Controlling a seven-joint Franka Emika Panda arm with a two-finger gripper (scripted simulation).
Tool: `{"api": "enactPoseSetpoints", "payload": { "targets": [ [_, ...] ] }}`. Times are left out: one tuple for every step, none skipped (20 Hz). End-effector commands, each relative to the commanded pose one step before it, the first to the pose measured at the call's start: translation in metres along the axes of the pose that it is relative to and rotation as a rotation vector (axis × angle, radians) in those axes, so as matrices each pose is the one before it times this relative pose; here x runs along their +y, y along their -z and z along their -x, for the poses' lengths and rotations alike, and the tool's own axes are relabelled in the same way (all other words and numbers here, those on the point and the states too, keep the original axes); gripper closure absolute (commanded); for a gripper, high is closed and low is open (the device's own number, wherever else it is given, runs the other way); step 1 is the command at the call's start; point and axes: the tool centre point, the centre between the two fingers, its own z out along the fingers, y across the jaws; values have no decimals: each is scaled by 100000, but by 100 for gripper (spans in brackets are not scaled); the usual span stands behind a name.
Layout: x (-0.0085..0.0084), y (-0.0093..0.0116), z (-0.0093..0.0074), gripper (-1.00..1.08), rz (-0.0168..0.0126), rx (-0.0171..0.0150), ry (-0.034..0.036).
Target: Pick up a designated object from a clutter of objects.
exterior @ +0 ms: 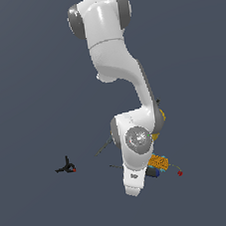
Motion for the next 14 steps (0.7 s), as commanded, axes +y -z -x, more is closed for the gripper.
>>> {"api": "enactPoseSetpoints", "payload": {
  "targets": [
    [18, 20, -6, 108, 49, 20, -9],
    [0, 0, 0, 108, 0, 0, 0],
    [-16, 13, 7, 108, 0, 0, 0],
    [-8, 23, -6, 108, 0, 0, 0],
    [-25, 69, -18, 108, 0, 0, 0],
    [-41, 116, -30, 108, 0, 0, 0],
    [-58, 163, -42, 108, 0, 0, 0],
    [-75, 210, -54, 108, 0, 0, 0],
    [-92, 258, -66, 108, 0, 0, 0],
    [-111, 268, -88, 108, -38, -56, 13],
    [-127, 356, -91, 108, 0, 0, 0],
    [-144, 407, -104, 108, 0, 0, 0],
    [-163, 459, -117, 108, 0, 0, 0],
    [-181, 512, -131, 108, 0, 0, 0]
  ]
}}
